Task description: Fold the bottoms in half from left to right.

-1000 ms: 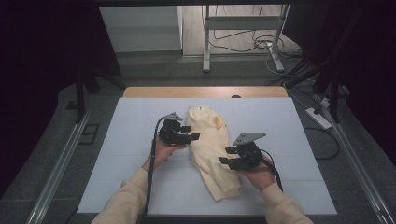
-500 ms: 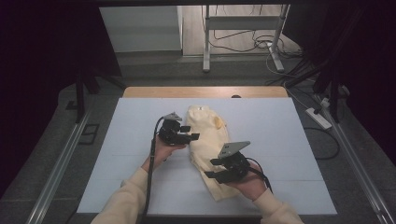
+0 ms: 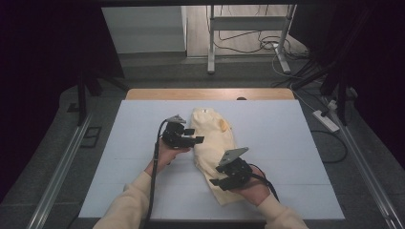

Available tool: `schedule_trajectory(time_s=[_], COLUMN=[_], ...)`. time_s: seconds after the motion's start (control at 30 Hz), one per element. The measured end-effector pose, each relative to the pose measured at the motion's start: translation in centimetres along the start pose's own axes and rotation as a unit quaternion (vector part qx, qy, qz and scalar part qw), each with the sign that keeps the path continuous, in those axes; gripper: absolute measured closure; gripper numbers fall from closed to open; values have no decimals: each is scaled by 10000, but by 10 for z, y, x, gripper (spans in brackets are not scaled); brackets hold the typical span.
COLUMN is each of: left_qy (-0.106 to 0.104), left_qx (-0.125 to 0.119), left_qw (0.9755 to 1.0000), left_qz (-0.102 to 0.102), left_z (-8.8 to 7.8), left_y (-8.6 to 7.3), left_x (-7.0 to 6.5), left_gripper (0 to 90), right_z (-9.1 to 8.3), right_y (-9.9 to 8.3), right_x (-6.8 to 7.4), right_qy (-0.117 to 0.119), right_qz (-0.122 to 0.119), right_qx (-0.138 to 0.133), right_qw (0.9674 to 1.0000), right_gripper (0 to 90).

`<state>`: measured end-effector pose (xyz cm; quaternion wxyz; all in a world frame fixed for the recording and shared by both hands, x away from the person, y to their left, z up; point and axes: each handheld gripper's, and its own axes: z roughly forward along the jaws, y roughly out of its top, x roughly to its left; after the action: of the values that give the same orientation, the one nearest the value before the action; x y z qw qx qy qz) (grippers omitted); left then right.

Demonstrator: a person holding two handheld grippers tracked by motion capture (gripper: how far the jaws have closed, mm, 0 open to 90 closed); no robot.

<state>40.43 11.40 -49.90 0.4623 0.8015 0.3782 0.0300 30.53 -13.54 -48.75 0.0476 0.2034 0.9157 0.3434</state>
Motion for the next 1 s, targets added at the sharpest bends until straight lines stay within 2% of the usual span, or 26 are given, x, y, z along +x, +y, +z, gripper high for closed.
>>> schedule_trajectory(time_s=[0.17,0.4,0.63,0.8,1.0], left_qy=[6,21,40,41,40], left_qx=[14,1,-21,-30,-33], left_qw=[10000,10000,10000,10000,10000], left_qz=[-4,-14,-8,-37,-29], left_z=[0,-1,-2,-1,-1], left_y=[0,0,0,0,0], left_x=[1,1,2,2,1], left_gripper=[352,352,352,351,350], right_z=[5,9,14,17,14], right_y=[-3,-8,-10,-9,-10], right_x=[-5,-10,-8,-3,-6], right_qy=[-147,-183,-429,-697,-628], right_qz=[24,84,-80,-324,-343], right_qx=[170,298,494,575,553], right_qw=[9997,9994,9978,9954,9959], right_gripper=[472,472,524,615,820])
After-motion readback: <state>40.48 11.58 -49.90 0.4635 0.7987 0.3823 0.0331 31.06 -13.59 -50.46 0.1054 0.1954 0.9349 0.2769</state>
